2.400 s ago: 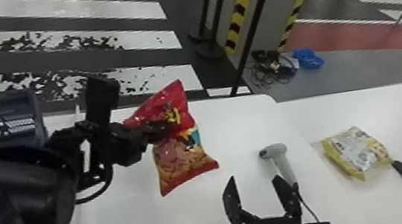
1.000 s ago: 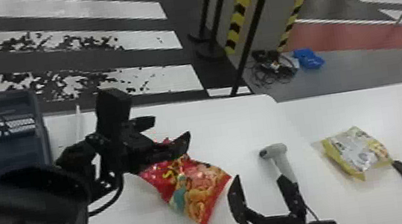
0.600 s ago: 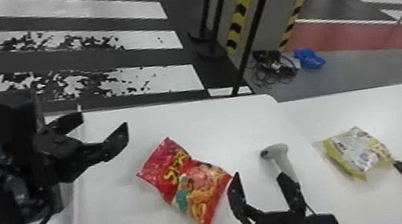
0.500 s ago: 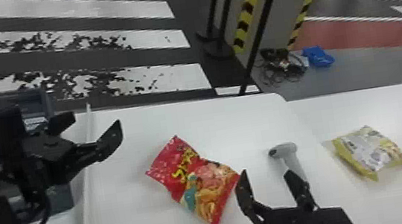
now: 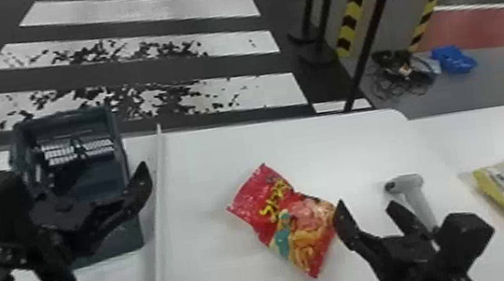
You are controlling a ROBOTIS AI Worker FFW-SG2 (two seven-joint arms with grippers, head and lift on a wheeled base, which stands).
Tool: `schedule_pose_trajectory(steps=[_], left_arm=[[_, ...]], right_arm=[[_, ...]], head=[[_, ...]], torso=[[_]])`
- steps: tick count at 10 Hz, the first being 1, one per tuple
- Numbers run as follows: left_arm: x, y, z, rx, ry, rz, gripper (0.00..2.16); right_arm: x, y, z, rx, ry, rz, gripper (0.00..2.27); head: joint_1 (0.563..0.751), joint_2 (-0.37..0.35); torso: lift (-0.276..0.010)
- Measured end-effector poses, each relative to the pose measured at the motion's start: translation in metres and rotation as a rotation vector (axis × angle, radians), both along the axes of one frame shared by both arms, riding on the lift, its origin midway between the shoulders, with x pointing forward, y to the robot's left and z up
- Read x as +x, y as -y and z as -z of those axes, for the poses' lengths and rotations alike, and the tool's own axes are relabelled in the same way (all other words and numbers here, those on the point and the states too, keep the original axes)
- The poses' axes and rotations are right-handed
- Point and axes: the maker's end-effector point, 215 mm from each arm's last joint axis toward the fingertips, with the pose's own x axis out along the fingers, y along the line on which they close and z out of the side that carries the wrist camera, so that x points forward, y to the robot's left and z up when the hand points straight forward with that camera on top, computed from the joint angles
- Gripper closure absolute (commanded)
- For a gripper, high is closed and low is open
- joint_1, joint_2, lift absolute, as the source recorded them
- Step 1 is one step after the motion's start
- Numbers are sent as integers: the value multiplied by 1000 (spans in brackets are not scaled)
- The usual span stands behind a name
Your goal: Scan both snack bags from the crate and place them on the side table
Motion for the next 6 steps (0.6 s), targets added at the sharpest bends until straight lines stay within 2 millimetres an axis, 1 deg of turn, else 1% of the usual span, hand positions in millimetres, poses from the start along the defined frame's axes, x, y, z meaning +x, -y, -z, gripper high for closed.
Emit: schedule_pose_trajectory(steps=[1,3,4,6], left_arm=[[-7,-9,4,8,13,-36,39],[-24,-22,14,7,26,-87,49],[-30,-26,20,8,18,-106,76],[-41,-30,31,7,2,-124,83]], right_arm=[[3,-1,11,91,-65,-45,53],[4,-5,31,252,-209,-137,53],[2,-9,41,322,-285,-182,56],[2,-17,53,448,-394,-248,56]], head=[[695,-144],[695,-124],[695,-115],[695,-103]], torso=[[-95],[-95],[-95],[-95]])
